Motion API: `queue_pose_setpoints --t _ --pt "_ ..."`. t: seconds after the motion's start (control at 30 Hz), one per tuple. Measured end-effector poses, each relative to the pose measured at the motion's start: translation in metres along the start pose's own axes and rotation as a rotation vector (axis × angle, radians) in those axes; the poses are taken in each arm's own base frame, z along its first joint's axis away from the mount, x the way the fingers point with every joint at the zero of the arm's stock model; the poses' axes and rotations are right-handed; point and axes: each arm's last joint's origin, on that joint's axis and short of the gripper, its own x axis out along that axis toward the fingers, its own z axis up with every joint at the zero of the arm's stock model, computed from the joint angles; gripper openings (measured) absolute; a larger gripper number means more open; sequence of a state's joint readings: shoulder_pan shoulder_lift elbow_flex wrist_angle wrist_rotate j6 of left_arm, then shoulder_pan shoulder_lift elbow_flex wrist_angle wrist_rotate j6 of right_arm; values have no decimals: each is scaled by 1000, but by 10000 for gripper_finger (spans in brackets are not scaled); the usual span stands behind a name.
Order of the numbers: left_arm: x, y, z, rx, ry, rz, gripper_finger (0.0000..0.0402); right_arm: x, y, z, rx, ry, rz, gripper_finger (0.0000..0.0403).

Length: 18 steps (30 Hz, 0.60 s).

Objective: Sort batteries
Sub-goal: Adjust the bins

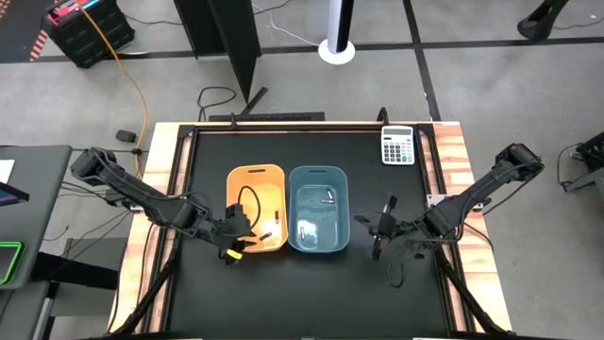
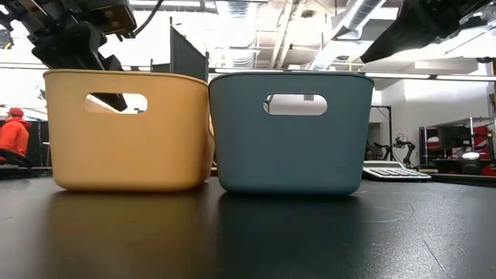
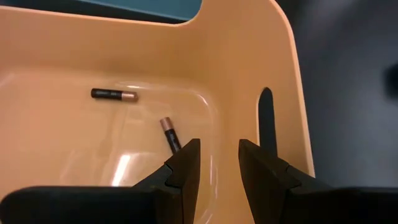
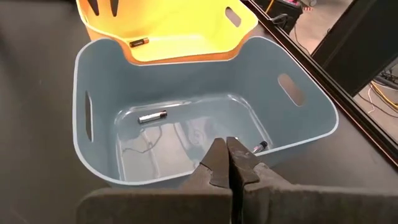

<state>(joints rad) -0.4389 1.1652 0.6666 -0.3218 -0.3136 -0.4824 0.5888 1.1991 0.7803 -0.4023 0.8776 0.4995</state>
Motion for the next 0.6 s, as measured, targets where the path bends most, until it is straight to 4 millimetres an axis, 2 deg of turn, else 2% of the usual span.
queue_pose_setpoints --t 0.23,0.47,0.6 --pt "-7 1 5 34 -44 36 104 0 0 0 0 0 0 0" --pt "-47 7 28 67 -271 158 104 0 0 0 5 0 1 0" --pt "-71 26 17 -33 -268 336 102 -1 1 0 12 0 5 0"
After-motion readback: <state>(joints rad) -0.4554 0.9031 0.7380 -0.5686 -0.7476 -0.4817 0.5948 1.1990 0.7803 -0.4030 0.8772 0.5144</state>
